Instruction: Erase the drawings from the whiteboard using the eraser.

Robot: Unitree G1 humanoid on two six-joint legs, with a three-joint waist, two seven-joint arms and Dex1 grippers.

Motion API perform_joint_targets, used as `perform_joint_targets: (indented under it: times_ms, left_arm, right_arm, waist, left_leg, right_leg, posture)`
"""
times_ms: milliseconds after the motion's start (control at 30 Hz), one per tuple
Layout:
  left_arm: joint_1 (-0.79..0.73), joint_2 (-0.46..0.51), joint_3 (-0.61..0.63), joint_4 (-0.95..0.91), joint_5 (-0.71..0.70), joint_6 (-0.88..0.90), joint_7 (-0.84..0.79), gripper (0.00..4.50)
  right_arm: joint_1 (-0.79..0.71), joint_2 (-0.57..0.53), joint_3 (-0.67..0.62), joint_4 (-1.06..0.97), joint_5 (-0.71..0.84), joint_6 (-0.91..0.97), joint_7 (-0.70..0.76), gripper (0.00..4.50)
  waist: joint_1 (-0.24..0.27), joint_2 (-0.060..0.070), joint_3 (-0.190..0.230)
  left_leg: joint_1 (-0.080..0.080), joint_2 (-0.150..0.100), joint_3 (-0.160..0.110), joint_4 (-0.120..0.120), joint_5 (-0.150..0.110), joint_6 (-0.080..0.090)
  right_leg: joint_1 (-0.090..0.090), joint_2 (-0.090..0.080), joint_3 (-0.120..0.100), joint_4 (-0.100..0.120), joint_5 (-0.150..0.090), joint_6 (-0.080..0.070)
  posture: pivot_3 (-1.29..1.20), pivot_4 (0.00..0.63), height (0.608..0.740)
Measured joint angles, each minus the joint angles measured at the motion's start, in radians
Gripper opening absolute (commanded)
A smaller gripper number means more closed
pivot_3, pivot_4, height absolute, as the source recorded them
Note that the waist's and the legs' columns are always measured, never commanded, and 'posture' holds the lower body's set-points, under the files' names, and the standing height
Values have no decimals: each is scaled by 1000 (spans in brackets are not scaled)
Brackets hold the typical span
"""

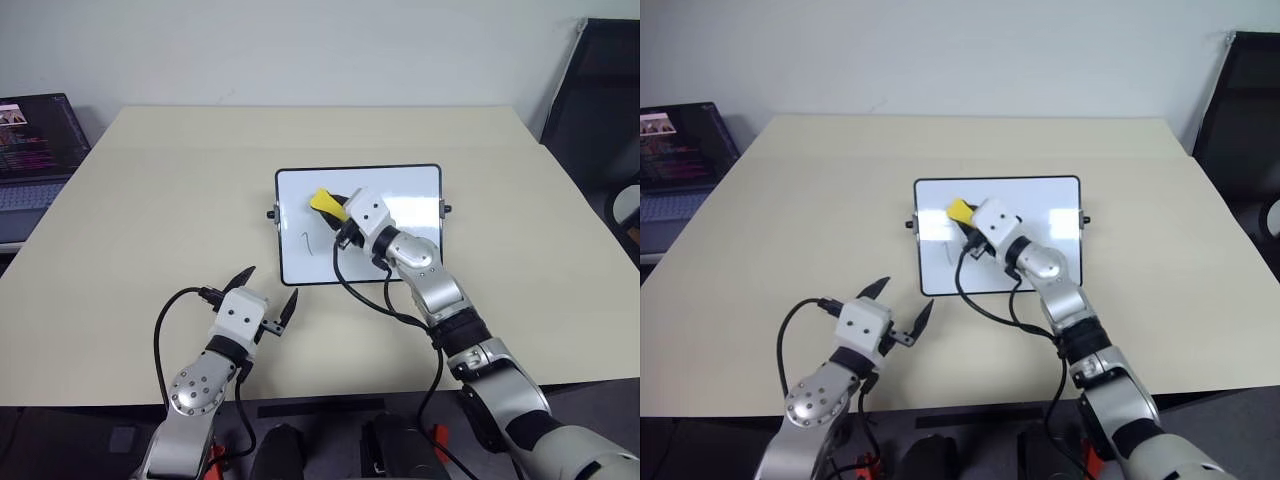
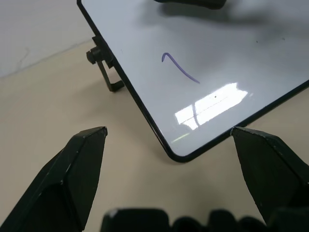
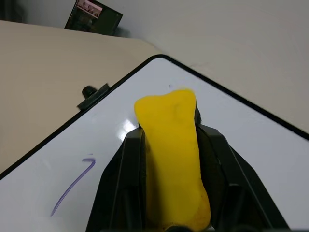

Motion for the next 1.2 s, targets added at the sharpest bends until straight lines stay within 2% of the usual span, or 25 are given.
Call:
perform_joint_targets:
  times_ms: [167,433,667,800,1000,1200]
  left_arm:
    - [-32,-2,0,25,-6,5,-6,4500]
    - [-47,-2,1,23,-16,11,-7,4500]
    - [-89,9,8,31,-17,12,-10,4500]
    - [-87,9,6,32,-17,11,-10,4500]
    - [-86,10,3,33,-17,10,-9,4500]
    - [-86,9,3,33,-17,9,-9,4500]
  right_arm:
    - [5,9,41,87,-33,-26,-8,1181]
    - [85,-12,112,6,-74,6,39,1181]
    - [188,-38,199,-76,-85,32,142,1181]
    - [127,-30,196,-19,-92,21,108,1181]
    - [-24,-11,132,107,-107,-28,-58,1181]
    - [-6,-16,117,95,-115,-58,-61,1181]
  waist:
    - [0,0,0]
    - [0,0,-1]
    - [0,0,-1]
    - [-1,0,-1]
    - [4,0,0]
    - [3,0,-1]
  left_leg:
    - [0,0,0,0,0,0]
    - [6,0,-2,2,0,0]
    - [6,0,-3,2,0,0]
    - [6,0,-3,2,0,0]
    - [6,0,-4,3,1,1]
    - [5,0,-4,1,1,1]
  right_leg:
    - [0,0,0,0,0,-1]
    - [7,0,0,0,-1,1]
    - [7,0,0,0,-1,1]
    - [8,0,0,0,0,0]
    - [8,0,0,0,0,0]
    - [8,0,0,-2,-1,1]
  posture:
    - [0,150,740]
    - [0,150,740]
    - [0,150,740]
    - [0,150,740]
    - [0,150,740]
    - [0,150,740]
